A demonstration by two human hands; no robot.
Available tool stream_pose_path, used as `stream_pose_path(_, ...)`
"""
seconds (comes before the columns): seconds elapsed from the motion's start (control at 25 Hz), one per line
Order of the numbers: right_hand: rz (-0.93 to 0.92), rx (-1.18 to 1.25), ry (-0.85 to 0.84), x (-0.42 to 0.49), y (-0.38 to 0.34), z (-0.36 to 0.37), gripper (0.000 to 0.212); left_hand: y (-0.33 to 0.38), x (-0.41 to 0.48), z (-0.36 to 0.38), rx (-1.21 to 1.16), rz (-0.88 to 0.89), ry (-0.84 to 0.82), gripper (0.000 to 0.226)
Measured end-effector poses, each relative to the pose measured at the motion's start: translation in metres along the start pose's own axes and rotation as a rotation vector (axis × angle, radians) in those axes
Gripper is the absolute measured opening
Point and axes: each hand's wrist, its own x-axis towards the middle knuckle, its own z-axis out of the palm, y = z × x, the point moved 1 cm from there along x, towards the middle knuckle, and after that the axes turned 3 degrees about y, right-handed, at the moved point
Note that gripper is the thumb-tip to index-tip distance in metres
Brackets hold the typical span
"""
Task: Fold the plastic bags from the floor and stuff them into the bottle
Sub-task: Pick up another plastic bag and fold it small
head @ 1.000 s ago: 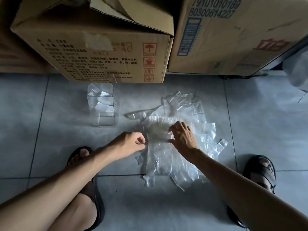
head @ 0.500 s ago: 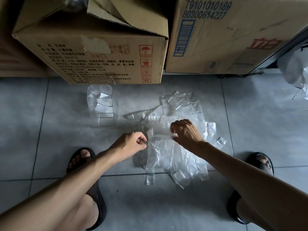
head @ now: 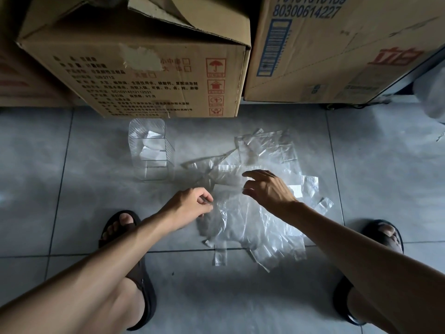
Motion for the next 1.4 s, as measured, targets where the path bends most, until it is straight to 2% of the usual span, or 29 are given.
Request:
stream_pose_path(0.12, 0.0, 0.057, -0.004, -0.002, -0.007, -0.019, 0.006, 0.006, -0.011, -0.004, 0.003, -0.001, 0.053, 0.016)
stream_pose_path(0.28, -0.013, 0.121, 0.058, -0.004, -0.032, -0.07, 0.014, 0.025, -0.037, -0.015, 0.013, 0.015, 0.137, 0.049)
stream_pose_path(0.4, 0.061, 0.195, 0.051, -0.004, -0.066, -0.136, 0.02, 0.053, -0.072, -0.031, -0.107, 0.062, 0.15, 0.081)
stream_pose_path(0.52, 0.193, 0.324, 0.081, -0.003, -0.108, -0.213, 0.021, 0.089, -0.113, -0.051, -0.283, 0.135, 0.149, 0.085)
stream_pose_path(0.68, 0.225, 0.628, 0.173, -0.01, -0.161, -0.312, 0.024, 0.139, -0.165, -0.081, -0.543, 0.197, 0.208, 0.088)
stream_pose_path(0.84, 0.325, 1.065, 0.255, -0.033, -0.197, -0.391, 0.027, 0.181, -0.216, -0.093, -0.793, 0.268, 0.067, 0.097)
stream_pose_path(0.96, 0.335, 1.344, 0.254, -0.046, -0.211, -0.42, 0.027, 0.204, -0.242, -0.084, -0.924, 0.225, -0.175, 0.09)
stream_pose_path(1.04, 0.354, 1.403, 0.292, -0.054, -0.214, -0.429, 0.025, 0.217, -0.256, -0.075, -1.005, 0.279, -0.334, 0.066)
stream_pose_path(1.16, 0.456, 1.394, 0.386, -0.064, -0.209, -0.431, 0.022, 0.233, -0.265, -0.075, -1.123, 0.248, -0.202, 0.03)
stream_pose_path(1.24, 0.535, 1.363, 0.426, -0.066, -0.202, -0.428, 0.021, 0.237, -0.265, -0.083, -1.101, 0.232, -0.047, 0.016)
stream_pose_path(1.32, 0.583, 1.393, 0.39, -0.065, -0.194, -0.427, 0.022, 0.242, -0.264, -0.095, -0.966, 0.301, 0.147, 0.011)
stream_pose_path(1.4, 0.562, 1.389, 0.258, -0.064, -0.188, -0.426, 0.023, 0.248, -0.266, -0.102, -0.894, 0.369, 0.252, 0.008)
